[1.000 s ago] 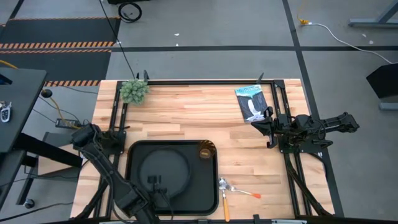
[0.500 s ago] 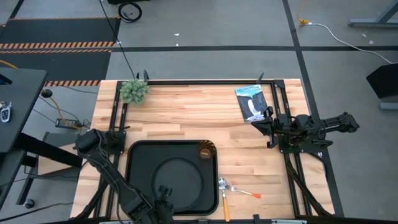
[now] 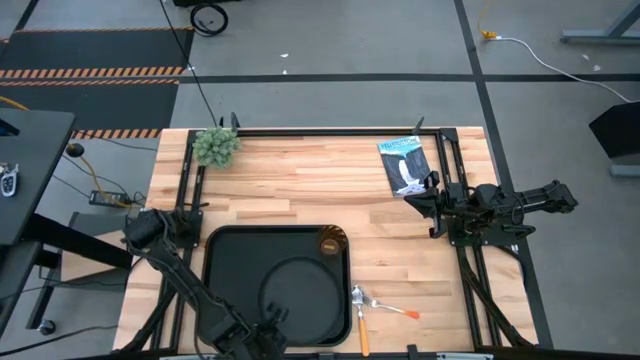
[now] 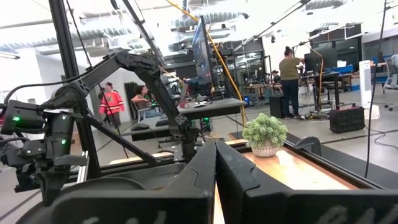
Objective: Pick and place plate/cup/fork/spoon on tray
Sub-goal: Put the black plate on top of the black tray
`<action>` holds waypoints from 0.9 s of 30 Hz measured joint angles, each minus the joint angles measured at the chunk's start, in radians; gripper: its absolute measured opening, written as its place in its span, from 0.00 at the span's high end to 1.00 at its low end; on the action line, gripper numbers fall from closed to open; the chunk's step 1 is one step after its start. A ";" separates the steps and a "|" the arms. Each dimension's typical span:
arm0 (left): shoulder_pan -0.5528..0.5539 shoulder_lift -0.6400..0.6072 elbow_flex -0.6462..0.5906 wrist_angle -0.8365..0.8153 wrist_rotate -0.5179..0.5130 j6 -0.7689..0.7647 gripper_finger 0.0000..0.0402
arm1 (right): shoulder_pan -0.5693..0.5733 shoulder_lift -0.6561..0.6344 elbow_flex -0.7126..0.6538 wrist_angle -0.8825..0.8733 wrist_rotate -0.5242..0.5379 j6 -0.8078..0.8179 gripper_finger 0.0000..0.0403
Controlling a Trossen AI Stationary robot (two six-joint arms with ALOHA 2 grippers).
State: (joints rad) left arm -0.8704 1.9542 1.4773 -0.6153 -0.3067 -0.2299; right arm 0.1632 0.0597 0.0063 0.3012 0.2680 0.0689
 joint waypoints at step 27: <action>0.004 0.045 0.000 -0.002 -0.039 0.095 0.96 | 0.000 0.000 0.000 0.012 0.000 0.000 0.96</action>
State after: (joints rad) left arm -0.8667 1.9995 1.4776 -0.6170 -0.3455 -0.1349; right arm 0.1631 0.0594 0.0064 0.3131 0.2679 0.0689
